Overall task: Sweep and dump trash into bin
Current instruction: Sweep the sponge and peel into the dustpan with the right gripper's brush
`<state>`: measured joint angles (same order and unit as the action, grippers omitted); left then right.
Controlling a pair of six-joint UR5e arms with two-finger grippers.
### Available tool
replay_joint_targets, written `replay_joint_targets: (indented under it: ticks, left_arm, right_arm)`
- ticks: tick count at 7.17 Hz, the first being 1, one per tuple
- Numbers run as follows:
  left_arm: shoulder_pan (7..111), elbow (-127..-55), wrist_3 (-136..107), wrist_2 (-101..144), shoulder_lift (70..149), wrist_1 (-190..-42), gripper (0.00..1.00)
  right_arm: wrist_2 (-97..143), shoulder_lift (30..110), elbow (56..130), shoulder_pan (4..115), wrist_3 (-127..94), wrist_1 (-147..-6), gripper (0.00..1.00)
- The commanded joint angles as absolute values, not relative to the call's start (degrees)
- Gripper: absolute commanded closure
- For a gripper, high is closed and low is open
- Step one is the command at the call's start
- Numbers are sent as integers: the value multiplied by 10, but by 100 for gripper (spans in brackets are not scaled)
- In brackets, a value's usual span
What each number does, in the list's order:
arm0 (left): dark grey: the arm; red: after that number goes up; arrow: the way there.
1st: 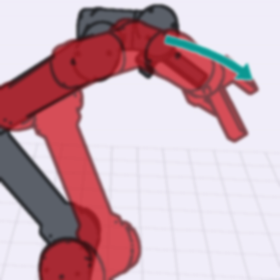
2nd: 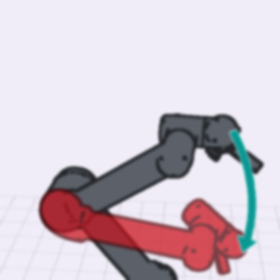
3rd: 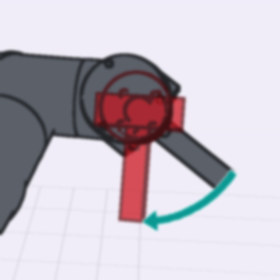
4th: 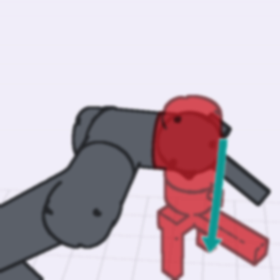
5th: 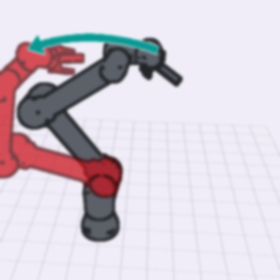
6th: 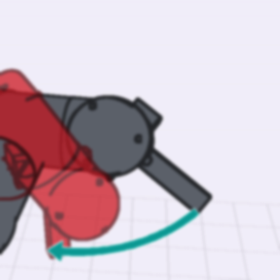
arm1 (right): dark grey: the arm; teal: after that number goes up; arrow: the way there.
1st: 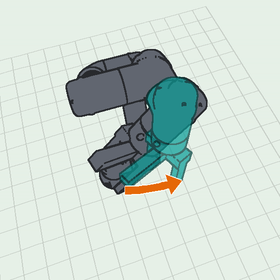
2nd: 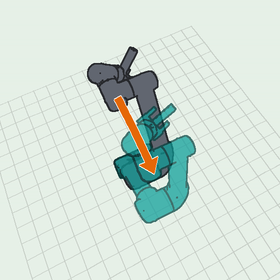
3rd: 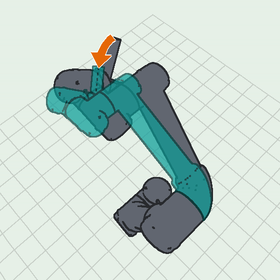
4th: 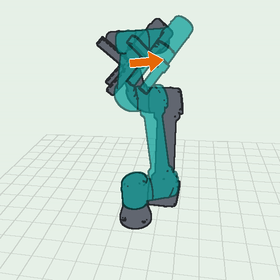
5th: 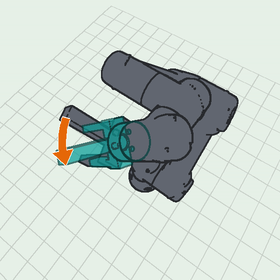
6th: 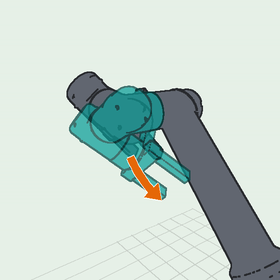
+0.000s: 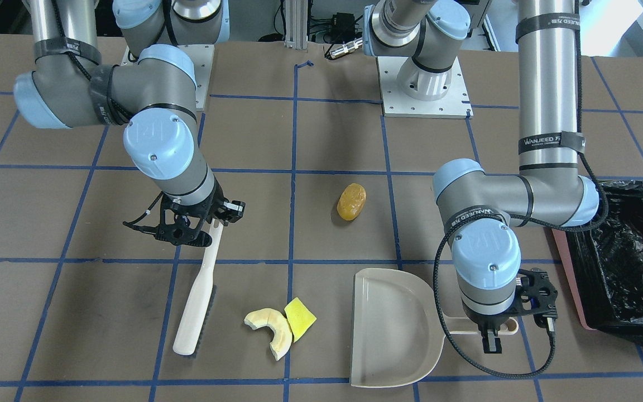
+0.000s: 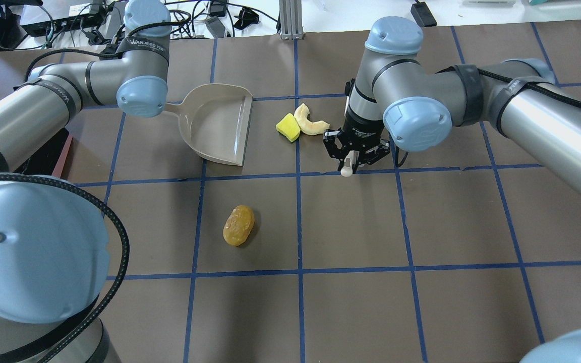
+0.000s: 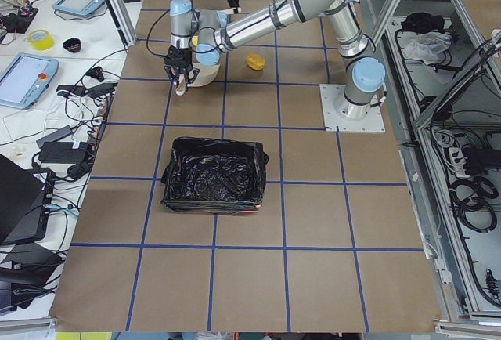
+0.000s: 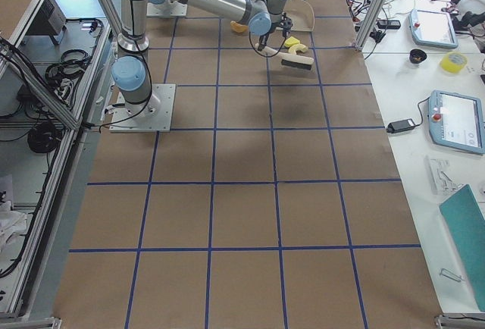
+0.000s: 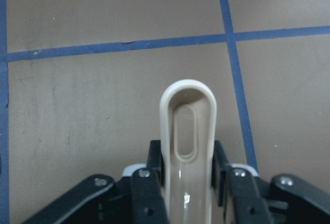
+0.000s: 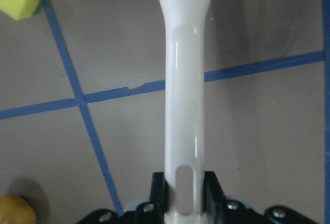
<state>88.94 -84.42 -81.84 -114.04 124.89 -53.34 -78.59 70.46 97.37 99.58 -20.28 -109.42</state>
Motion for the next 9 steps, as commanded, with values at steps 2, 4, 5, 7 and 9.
replay_joint_targets:
  ticks: [2, 4, 5, 7, 9]
  left_arm:
    - [889, -843, -822, -1142, 1252, -533, 100]
    - [889, -843, -826, -1142, 1253, -533, 100]
    - [890, -843, -847, -1139, 1253, -533, 100]
    - [892, -843, -851, -1139, 1253, -533, 100]
    - [892, -843, -851, -1139, 1253, -533, 100]
  right_arm:
    - [-762, 680, 955, 1020, -217, -1099, 100]
    - [-761, 672, 954, 1022, -218, -1114, 100]
    - [-761, 666, 953, 1029, -222, -1123, 100]
    - [-760, 650, 934, 1048, -225, -1131, 100]
    - [-759, 622, 915, 1078, -245, -1163, 100]
